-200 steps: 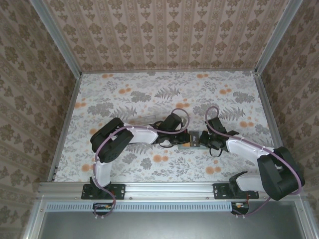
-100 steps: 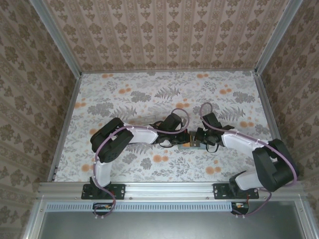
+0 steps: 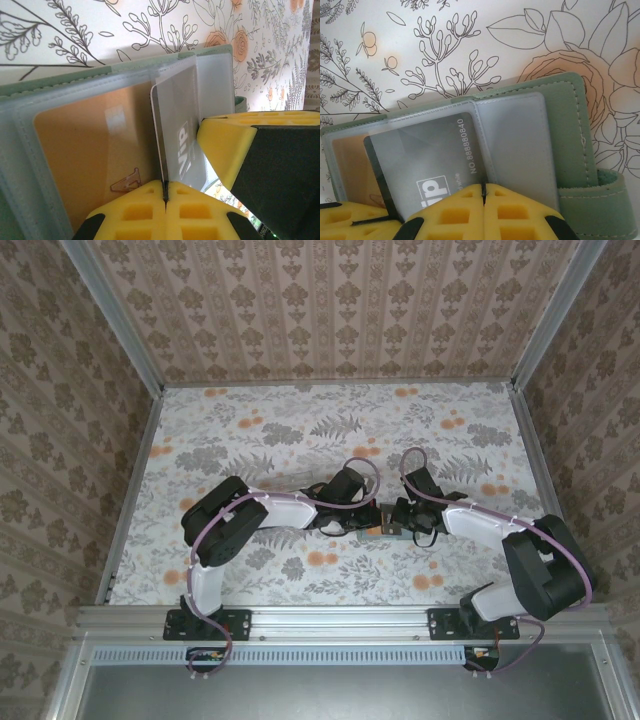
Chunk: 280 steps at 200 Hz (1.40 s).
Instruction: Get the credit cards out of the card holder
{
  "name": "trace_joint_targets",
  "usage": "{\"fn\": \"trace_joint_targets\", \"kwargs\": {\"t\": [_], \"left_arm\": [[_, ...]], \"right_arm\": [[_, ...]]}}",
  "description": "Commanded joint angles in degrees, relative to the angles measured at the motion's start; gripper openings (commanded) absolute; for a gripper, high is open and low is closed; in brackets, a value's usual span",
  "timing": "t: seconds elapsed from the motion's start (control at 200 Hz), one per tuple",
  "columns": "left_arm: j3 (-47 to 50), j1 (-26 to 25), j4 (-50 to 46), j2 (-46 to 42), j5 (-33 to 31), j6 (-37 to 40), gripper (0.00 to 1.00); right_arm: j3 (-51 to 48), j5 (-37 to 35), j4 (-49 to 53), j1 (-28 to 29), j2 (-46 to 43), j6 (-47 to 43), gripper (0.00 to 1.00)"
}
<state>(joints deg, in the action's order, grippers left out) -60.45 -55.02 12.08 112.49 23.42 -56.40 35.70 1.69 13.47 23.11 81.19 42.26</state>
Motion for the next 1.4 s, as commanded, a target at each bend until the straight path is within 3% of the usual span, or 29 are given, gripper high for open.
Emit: {"fn": "trace_joint_targets", "kwargs": {"t": [0.0,0.815,1.395], "left_arm": [[1.3,0.9,-1.5,-1.3,0.2,-0.6,0.0],[5.5,1.7,-4.8,-7.7,0.3,0.9,0.0],[9.1,3.5,-10.2,-17.8,-1.8,5.0,0.0]], "right_arm": [[-2.0,-3.8,4.2,-0.6,0.6,0.7,0.0],[-2.2,-3.8,4.5,-0.6,-0.6,1.3,0.0],[-2.2,-3.1,4.3,-0.7,-1.9,1.5,0.0]]}}
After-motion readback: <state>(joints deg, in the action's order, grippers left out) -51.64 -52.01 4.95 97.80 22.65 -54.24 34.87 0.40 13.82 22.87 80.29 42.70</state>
